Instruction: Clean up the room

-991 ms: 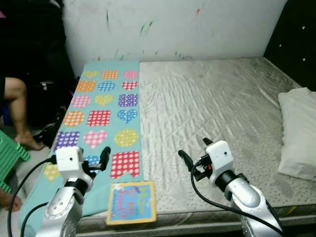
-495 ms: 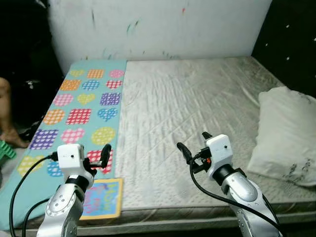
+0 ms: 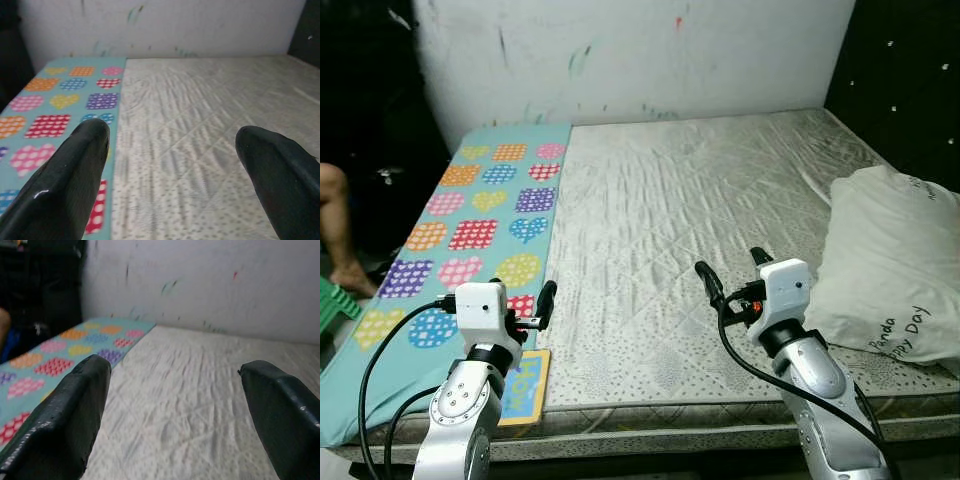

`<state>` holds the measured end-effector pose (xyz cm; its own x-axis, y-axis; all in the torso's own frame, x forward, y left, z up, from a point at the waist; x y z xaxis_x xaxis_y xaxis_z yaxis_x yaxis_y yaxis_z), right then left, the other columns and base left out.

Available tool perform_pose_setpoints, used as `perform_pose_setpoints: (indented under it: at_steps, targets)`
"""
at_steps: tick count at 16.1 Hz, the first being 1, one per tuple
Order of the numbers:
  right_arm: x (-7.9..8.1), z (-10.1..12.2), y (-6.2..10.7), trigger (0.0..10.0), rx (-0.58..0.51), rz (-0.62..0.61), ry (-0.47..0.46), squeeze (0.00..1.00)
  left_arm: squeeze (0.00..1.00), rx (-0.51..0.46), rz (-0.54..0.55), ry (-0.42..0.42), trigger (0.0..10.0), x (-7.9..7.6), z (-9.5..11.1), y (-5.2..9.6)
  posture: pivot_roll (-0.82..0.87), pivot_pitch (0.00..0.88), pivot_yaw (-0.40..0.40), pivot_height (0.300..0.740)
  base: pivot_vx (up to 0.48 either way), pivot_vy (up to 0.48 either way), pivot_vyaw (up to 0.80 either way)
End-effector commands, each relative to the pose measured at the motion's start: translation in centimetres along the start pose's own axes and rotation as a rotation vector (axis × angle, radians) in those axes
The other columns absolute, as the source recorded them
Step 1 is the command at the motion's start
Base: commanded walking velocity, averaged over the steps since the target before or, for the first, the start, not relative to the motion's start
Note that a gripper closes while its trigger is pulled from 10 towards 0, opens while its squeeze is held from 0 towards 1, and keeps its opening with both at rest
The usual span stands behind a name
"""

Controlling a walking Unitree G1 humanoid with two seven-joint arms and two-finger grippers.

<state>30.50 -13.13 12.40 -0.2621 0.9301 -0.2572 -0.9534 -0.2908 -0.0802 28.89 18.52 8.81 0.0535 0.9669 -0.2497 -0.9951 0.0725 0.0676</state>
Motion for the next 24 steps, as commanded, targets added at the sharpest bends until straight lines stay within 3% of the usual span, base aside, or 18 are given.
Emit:
perform_pose_setpoints:
  at_steps: [1,5,8,10,13,20,24]
  targets:
    - [-0.4,0.0,0.0,10.0,-0.002,-0.025,0.020,0.00,0.00,-0.009,0.012,-0.028,10.0,0.5,0.3,-0.2,-0.14,0.000,0.073,0.740,0.000,0.000,0.00]
    - [-2.2,-1.0,0.9,10.0,-0.004,-0.026,0.091,0.00,0.00,-0.078,0.035,-0.088,10.0,0.8,1.1,0.0,-0.14,0.000,0.054,0.740,0.000,0.000,0.00]
    - [-3.0,-0.9,-0.1,10.0,0.003,-0.036,0.124,0.00,0.00,-0.149,0.050,-0.105,10.0,0.9,2.7,-0.7,-0.11,0.000,0.028,0.740,0.000,0.000,0.00]
    - [-2.7,-0.8,-0.6,10.0,-0.013,-0.022,0.144,0.00,0.00,-0.172,0.036,-0.116,10.0,1.0,3.1,-1.0,-0.11,0.000,0.014,0.740,0.000,0.000,0.00]
    - [-2.2,-0.9,-0.1,10.0,-0.017,-0.016,0.139,0.00,0.00,-0.160,0.062,-0.077,10.0,1.3,2.3,-0.3,-0.13,0.000,0.019,0.740,0.000,0.000,0.00]
    - [-2.4,-3.0,3.3,10.0,0.084,0.021,0.150,0.00,0.00,-0.075,0.033,-0.034,10.0,0.2,0.1,1.9,-0.15,0.000,0.017,0.740,0.000,0.000,0.00]
    - [-2.5,-2.8,3.4,10.0,0.089,0.018,0.156,0.00,0.00,-0.050,0.017,-0.029,10.0,-0.3,-0.2,2.1,-0.16,0.000,0.022,0.740,0.000,0.000,0.00]
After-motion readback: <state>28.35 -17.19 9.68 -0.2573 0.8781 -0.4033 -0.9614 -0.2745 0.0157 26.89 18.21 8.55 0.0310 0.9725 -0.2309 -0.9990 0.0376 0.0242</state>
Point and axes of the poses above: a point about 5 cm out from each wrist's last joint towards the gripper, its own y axis pointing back from the gripper into the wrist, its own z axis along the axis of the wrist's last joint, x = y × z, the point moved 3 cm from there along -y, pointing out of the wrist towards the gripper, and after that the axes turned 11 degrees about y, right-handed, at the moved point
